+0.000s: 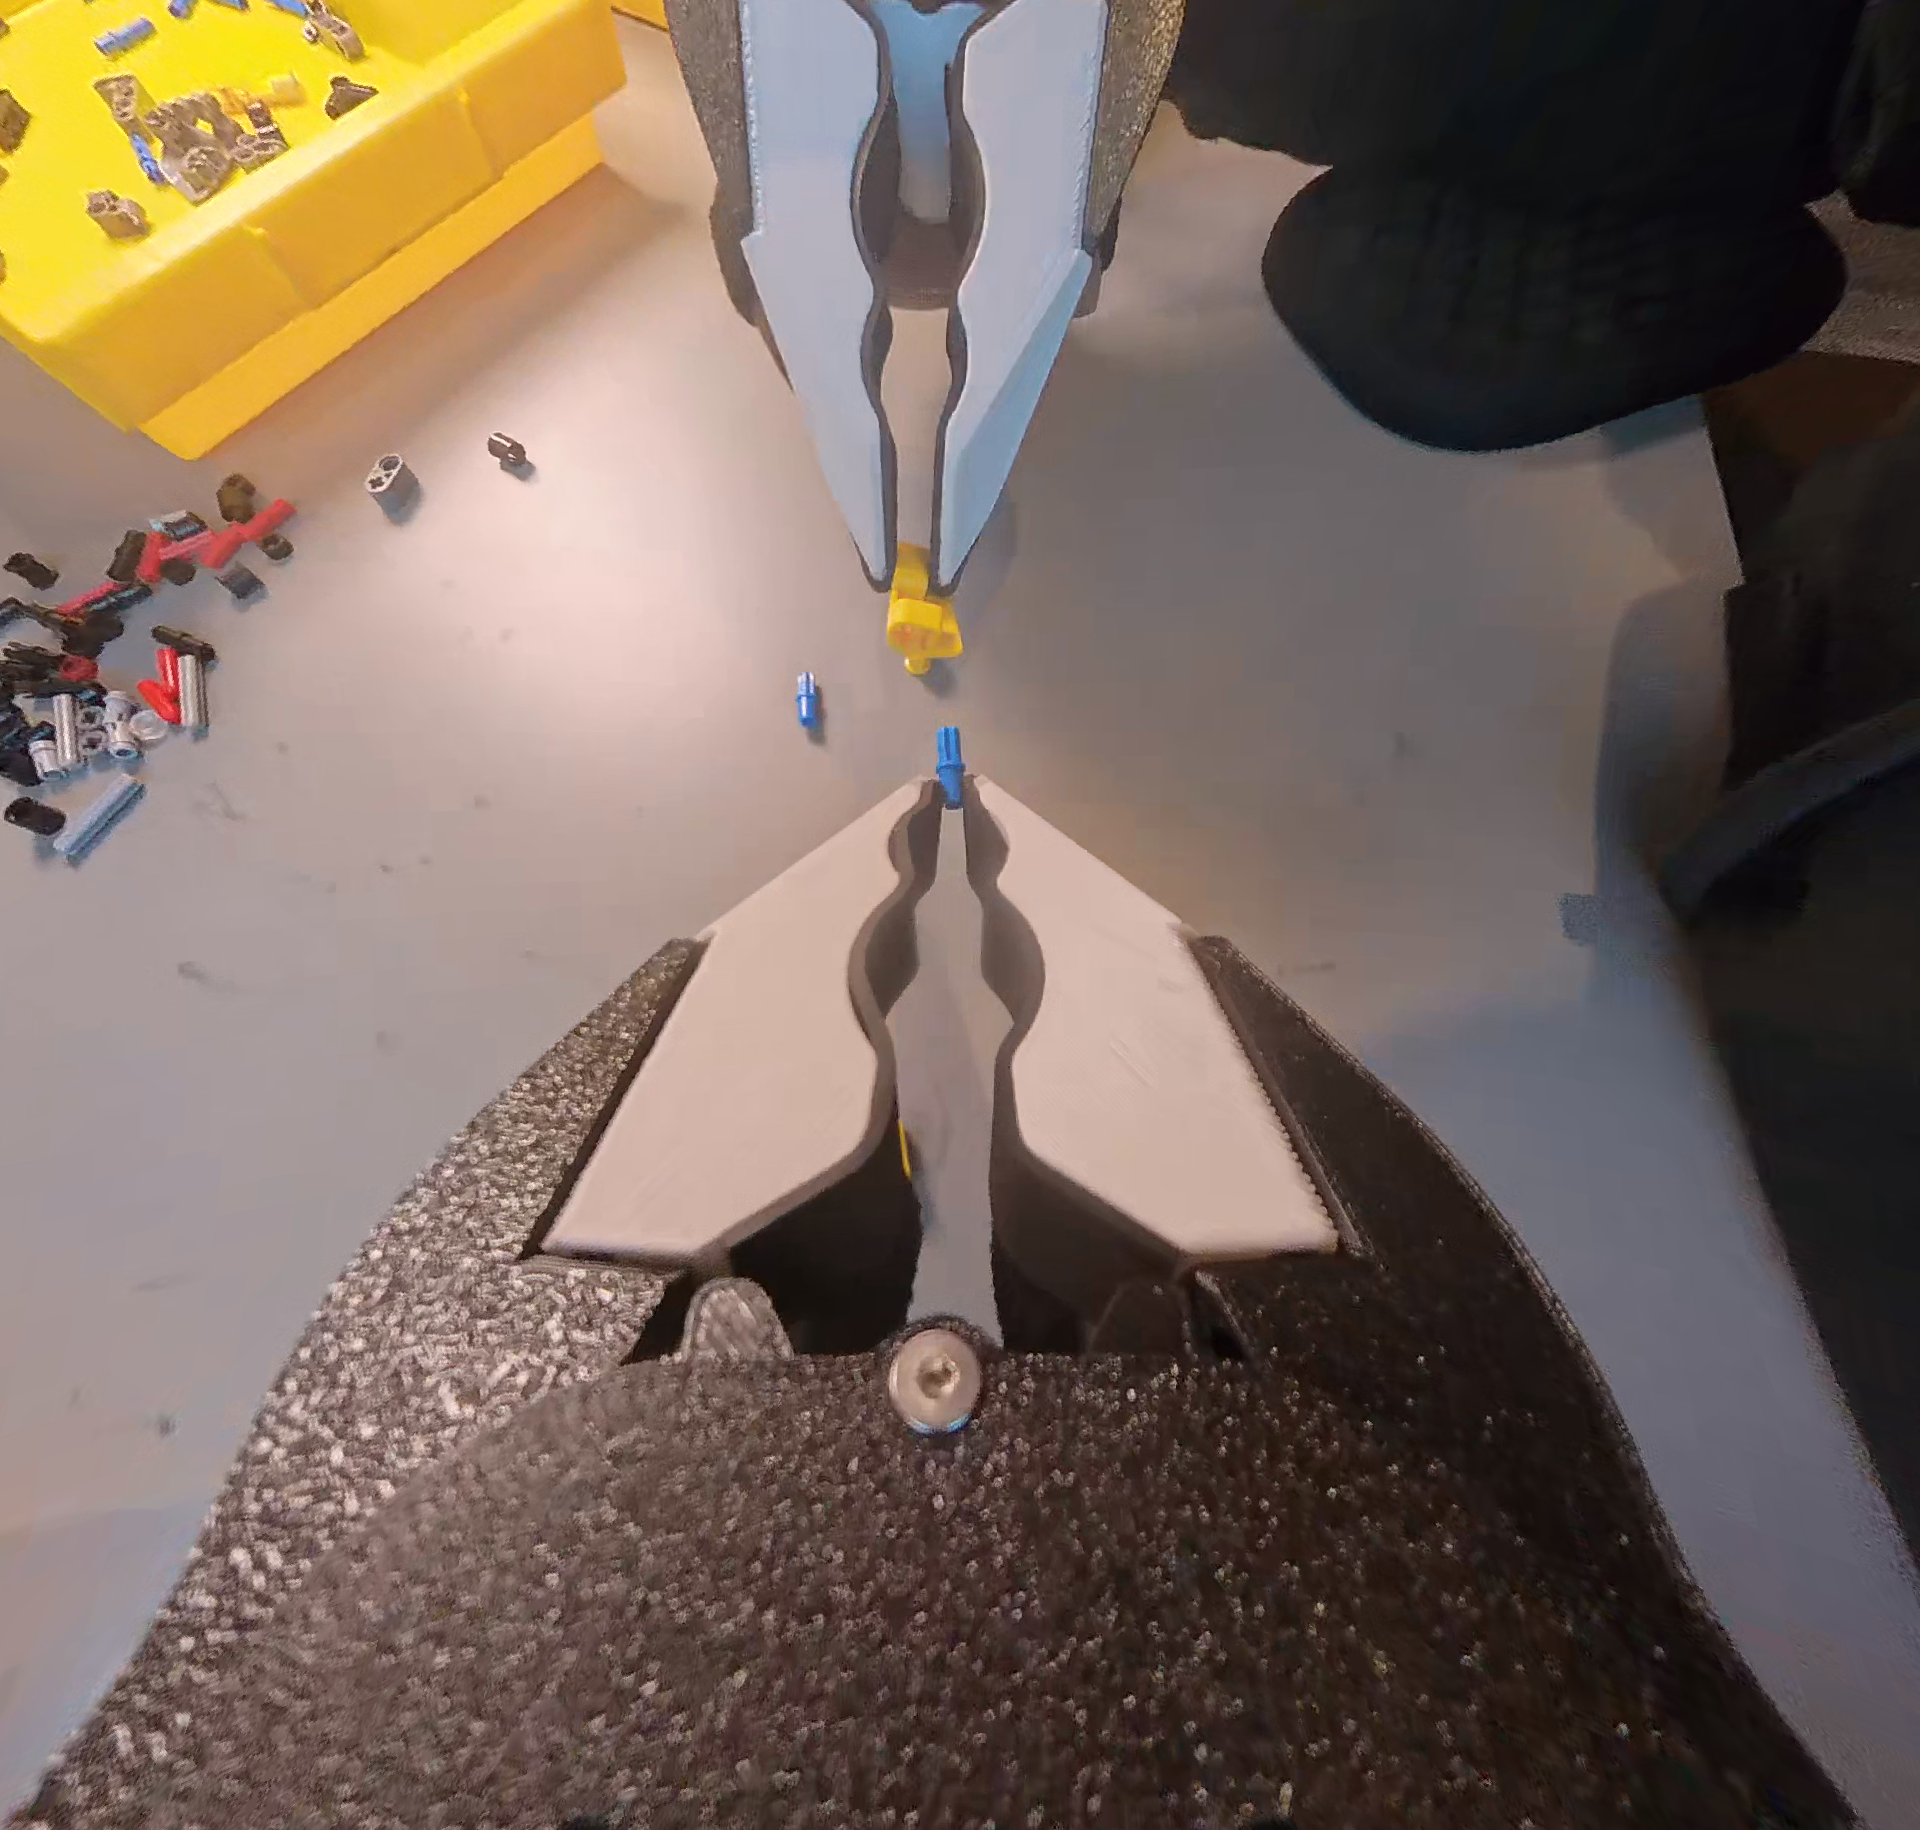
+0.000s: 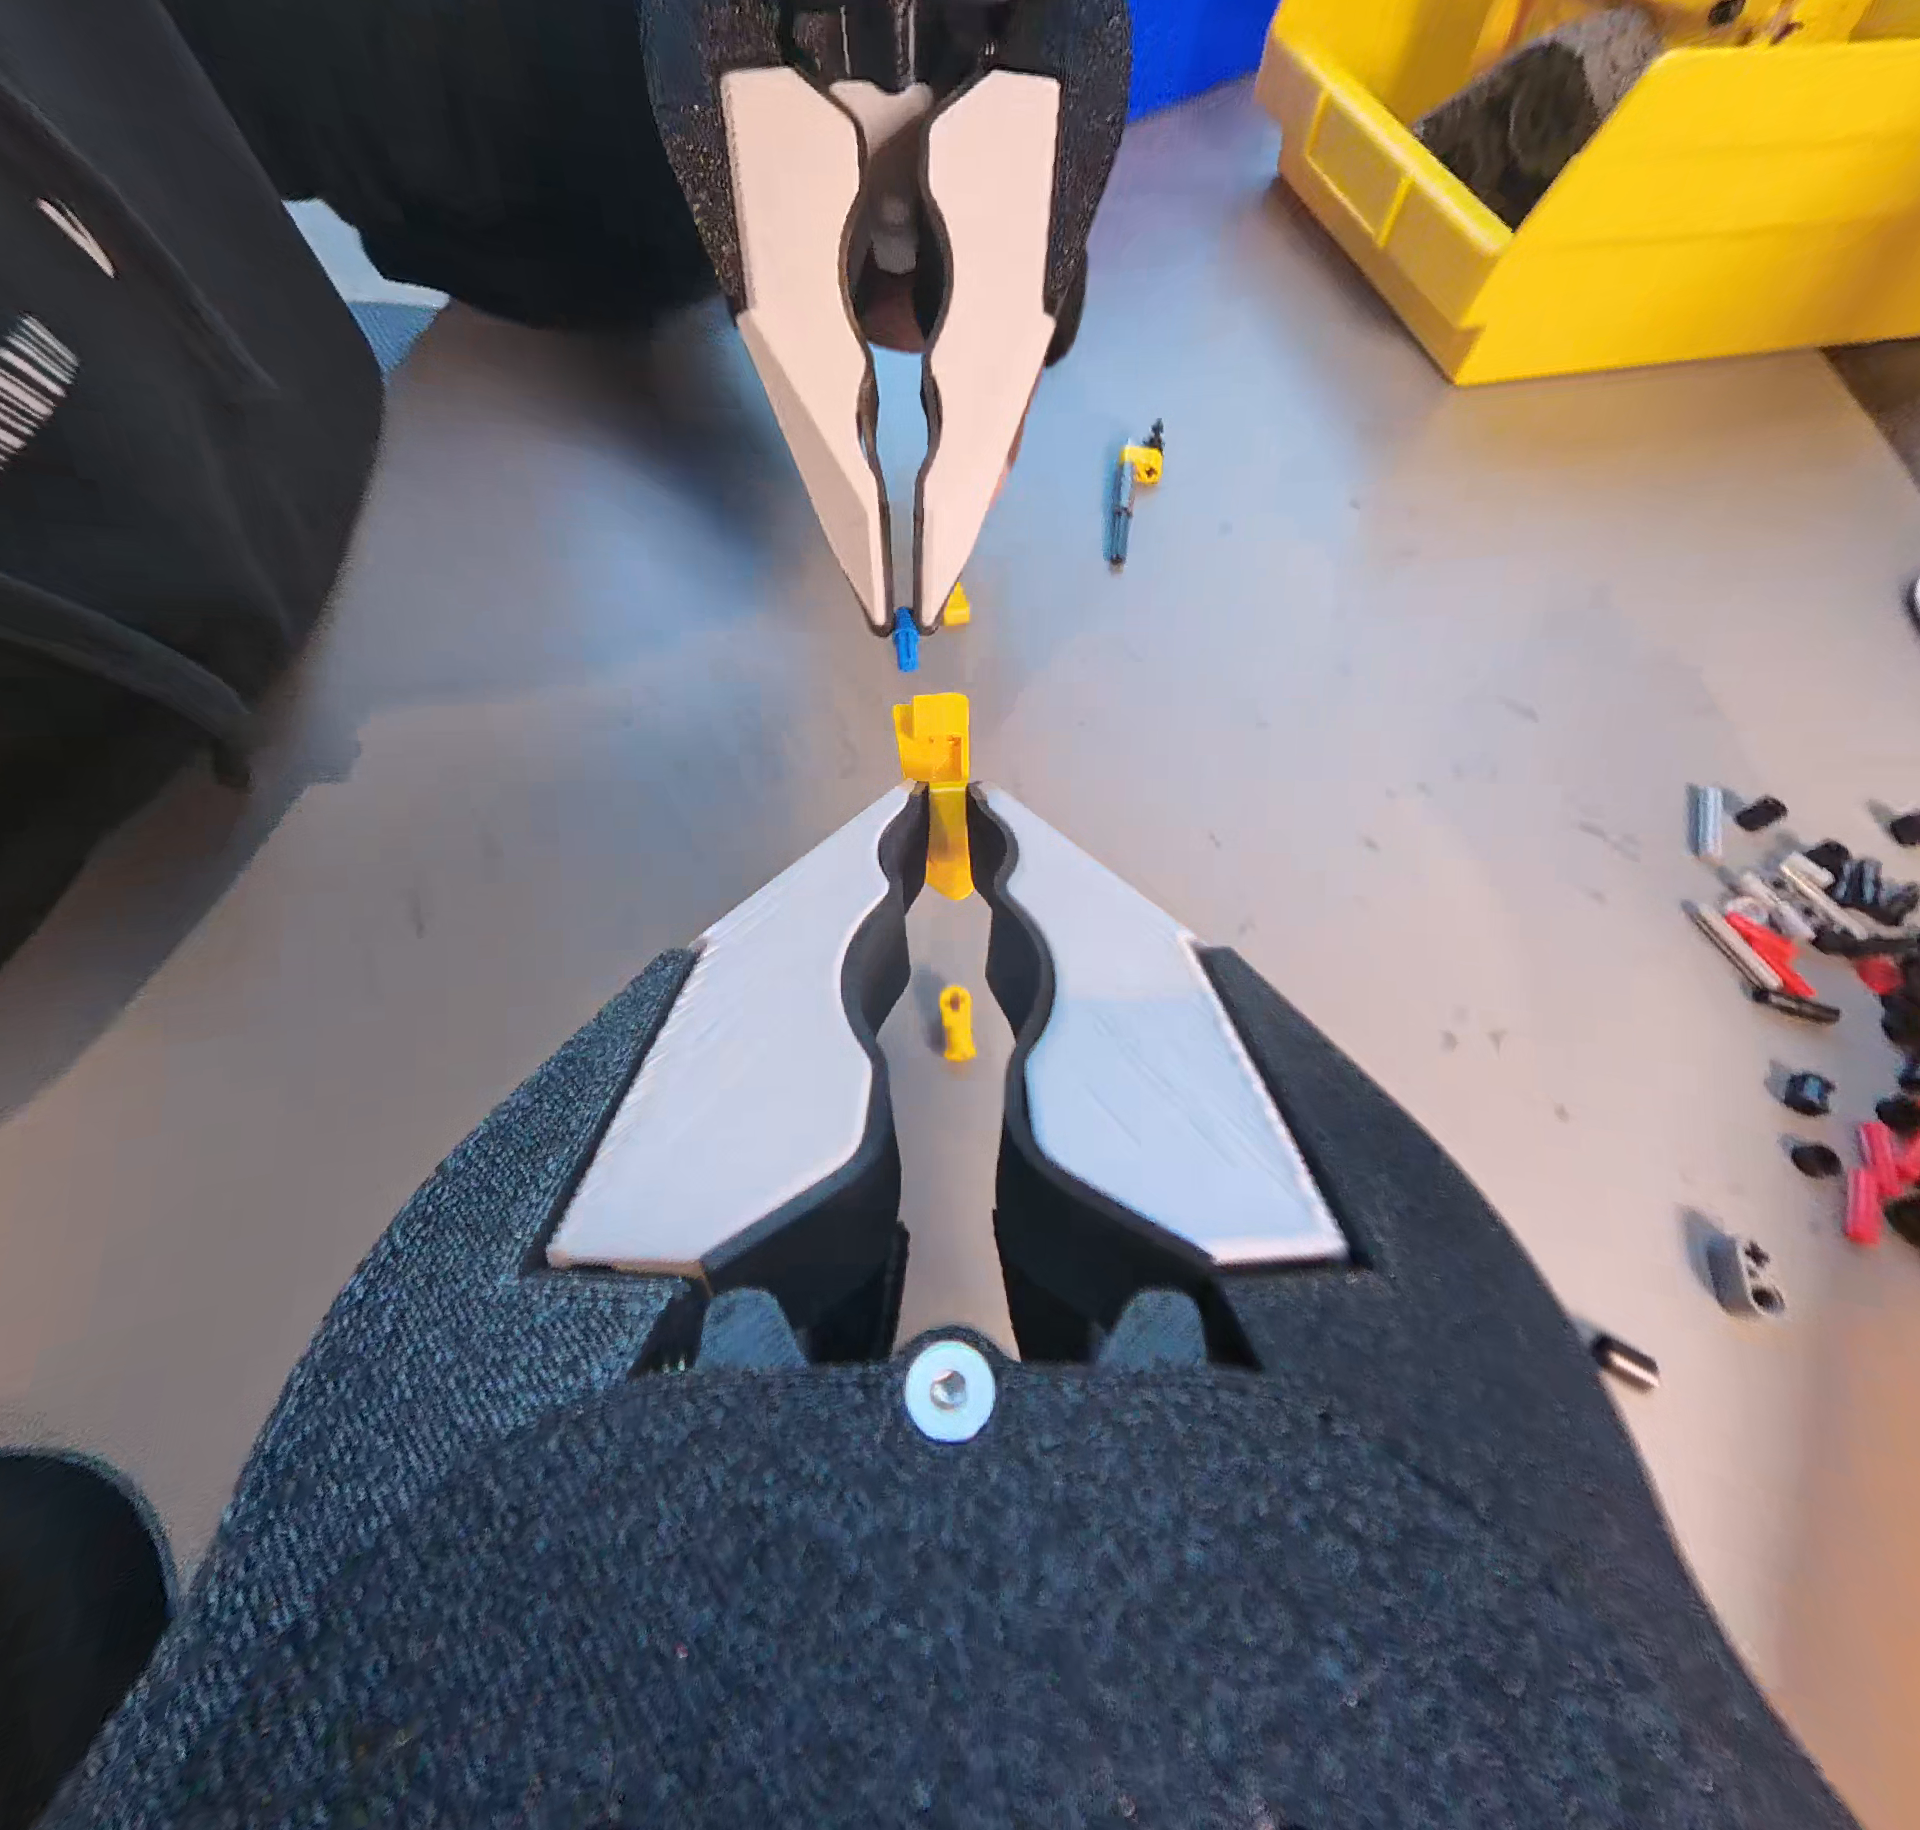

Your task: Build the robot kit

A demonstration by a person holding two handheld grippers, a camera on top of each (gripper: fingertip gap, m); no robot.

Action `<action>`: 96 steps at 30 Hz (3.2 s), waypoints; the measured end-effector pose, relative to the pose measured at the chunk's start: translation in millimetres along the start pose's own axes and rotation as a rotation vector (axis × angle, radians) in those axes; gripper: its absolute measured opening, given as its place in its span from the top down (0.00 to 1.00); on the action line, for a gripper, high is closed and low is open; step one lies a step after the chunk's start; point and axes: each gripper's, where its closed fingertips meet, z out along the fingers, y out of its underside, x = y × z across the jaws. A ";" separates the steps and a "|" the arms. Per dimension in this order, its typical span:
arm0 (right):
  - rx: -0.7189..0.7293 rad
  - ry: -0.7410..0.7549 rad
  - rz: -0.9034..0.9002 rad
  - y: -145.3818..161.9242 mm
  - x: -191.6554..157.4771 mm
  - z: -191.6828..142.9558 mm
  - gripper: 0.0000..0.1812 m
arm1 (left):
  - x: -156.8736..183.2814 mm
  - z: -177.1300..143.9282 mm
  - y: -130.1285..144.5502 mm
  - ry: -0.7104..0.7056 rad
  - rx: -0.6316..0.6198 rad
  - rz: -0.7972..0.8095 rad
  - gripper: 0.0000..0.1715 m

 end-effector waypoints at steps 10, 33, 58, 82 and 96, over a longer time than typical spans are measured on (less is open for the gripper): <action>-0.080 -0.057 -0.016 10.1 -14.1 29.8 0.96 | 7.0 4.3 20.4 0.030 -0.049 -0.018 0.98; -0.313 -0.041 0.033 40.9 -18.3 41.5 0.97 | 7.5 24.6 42.0 -0.043 -0.168 0.148 0.99; -0.298 -0.070 0.194 44.2 -22.9 38.8 0.97 | 11.9 32.1 40.9 -0.111 -0.090 0.423 0.99; -0.251 -0.041 0.184 42.7 -33.8 39.6 0.97 | 20.2 32.9 43.0 -0.035 -0.084 0.295 0.99; -0.250 0.010 0.174 40.0 -33.0 43.9 0.98 | 23.1 37.4 39.1 -0.058 -0.106 0.324 1.00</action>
